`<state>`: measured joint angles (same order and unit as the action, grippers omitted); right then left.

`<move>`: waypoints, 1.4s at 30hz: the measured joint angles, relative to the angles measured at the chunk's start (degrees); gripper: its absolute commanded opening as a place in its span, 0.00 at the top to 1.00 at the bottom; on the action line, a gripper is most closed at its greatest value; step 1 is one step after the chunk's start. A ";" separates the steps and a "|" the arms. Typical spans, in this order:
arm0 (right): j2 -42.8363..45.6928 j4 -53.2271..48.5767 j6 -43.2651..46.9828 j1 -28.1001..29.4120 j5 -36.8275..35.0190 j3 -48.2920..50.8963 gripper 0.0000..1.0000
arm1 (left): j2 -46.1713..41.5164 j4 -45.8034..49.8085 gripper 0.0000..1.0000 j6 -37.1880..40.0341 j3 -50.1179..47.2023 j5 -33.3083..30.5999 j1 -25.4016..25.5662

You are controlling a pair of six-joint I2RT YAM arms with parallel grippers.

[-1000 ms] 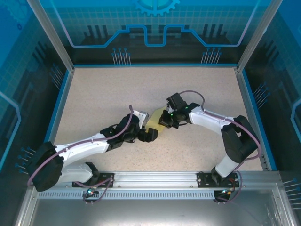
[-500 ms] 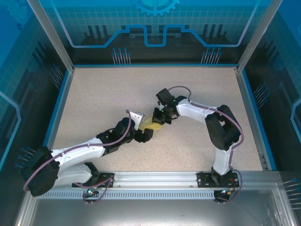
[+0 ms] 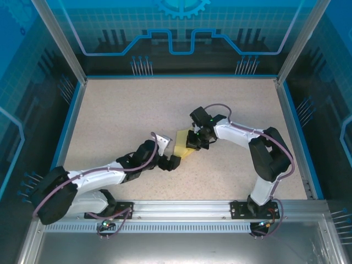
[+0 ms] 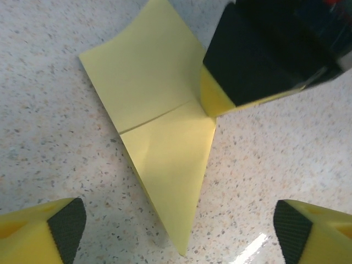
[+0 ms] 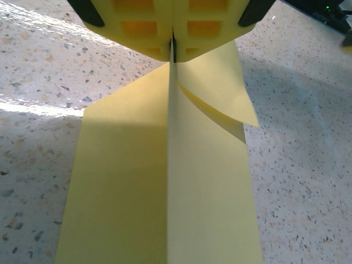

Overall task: Fold a paper plane with a square sheet of paper (pick it up from the middle)
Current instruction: Fourth fold the wing at the center of the table.

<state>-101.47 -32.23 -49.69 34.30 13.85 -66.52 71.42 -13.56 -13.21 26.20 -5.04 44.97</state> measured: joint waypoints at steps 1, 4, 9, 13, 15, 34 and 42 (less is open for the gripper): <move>0.00 0.09 -0.24 0.00 0.13 0.02 1.00 | 1.49 -0.63 0.15 0.83 0.00 0.24 0.17; 0.00 0.81 -0.83 -0.02 0.68 0.00 1.00 | 5.68 -3.58 0.18 3.52 -0.02 0.61 0.92; -0.83 1.29 -1.62 0.00 1.86 -1.68 1.00 | 8.09 -9.25 0.27 7.08 -0.39 0.61 1.05; -2.62 2.23 -2.19 0.04 2.99 -3.34 1.00 | 9.84 -12.46 0.37 9.46 -0.39 0.90 1.07; -3.28 2.71 -2.49 0.04 3.39 -3.50 1.00 | 11.39 -13.64 0.42 10.58 -0.42 0.79 1.05; -5.07 3.10 -5.62 0.04 8.90 -5.97 1.00 | 18.71 -26.53 0.65 19.30 -3.17 -5.51 1.05; -5.22 3.04 -5.84 0.02 10.38 -6.25 0.97 | 20.59 -28.83 0.81 19.65 -3.17 -6.78 1.07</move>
<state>-106.69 -29.19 -55.53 34.33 24.23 -72.77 92.01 -42.39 6.44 23.03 -11.81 46.04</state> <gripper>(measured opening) 0.043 0.241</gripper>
